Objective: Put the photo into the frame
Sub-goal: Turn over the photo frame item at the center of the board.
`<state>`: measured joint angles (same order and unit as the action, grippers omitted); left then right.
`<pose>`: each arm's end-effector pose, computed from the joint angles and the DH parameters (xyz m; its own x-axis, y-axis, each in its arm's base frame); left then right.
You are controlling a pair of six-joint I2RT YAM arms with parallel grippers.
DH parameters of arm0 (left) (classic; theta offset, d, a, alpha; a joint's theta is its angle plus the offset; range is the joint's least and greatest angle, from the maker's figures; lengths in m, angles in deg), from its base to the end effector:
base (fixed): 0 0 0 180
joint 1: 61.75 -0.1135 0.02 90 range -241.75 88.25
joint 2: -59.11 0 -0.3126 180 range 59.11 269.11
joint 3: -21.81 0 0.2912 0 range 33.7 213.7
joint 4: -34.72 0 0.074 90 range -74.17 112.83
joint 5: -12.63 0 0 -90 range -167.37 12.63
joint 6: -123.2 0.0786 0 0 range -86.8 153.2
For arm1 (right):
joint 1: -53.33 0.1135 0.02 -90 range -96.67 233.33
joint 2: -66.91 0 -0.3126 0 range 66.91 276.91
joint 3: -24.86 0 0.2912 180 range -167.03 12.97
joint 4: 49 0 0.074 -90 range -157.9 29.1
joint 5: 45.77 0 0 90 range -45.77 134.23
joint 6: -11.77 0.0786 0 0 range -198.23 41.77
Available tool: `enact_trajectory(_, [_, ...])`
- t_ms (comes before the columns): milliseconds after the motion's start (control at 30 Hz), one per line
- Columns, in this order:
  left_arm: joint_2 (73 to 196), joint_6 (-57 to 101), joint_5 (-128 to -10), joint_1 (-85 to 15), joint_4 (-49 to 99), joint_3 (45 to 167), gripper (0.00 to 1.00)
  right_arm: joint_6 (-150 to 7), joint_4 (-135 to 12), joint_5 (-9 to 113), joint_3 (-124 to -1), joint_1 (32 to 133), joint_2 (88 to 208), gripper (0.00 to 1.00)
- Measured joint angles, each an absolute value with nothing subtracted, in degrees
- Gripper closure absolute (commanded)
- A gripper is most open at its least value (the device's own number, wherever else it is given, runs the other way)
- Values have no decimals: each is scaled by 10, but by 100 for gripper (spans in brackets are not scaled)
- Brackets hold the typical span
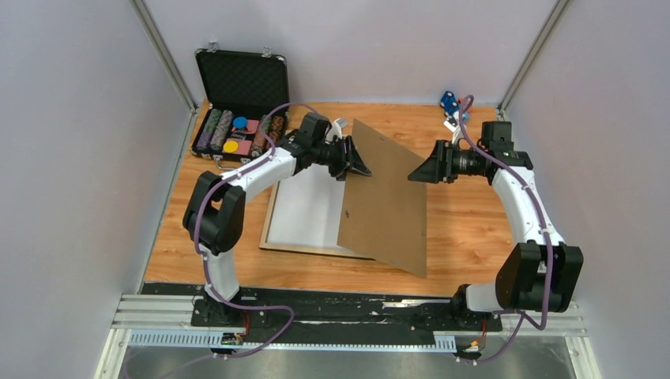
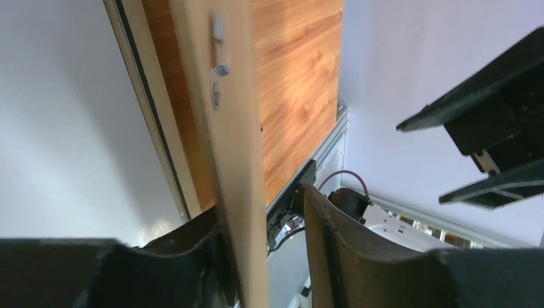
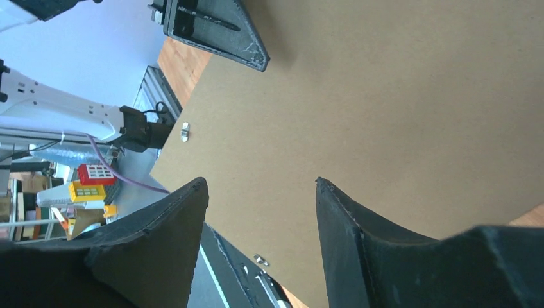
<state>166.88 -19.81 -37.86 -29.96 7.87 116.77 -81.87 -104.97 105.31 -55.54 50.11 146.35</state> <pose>0.4012 -0.3075 0.2607 -0.9836 -0.1154 -0.1389 0.0617 0.5079 -0.8592 0.3215 0.0508 0.3339 -0.7862 0.0135 -0.6178 -0.5249 0.5129 0.6792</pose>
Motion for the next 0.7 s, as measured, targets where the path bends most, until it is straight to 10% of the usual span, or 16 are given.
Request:
enact_trajectory(267, [1694, -227, -341, -305, 168, 1125, 99, -833, -1042, 1054, -529, 446, 1464, 41])
enact_trajectory(700, [1693, -304, -245, -375, 338, 1090, 100, -834, -1008, 1057, -471, 400, 1456, 44])
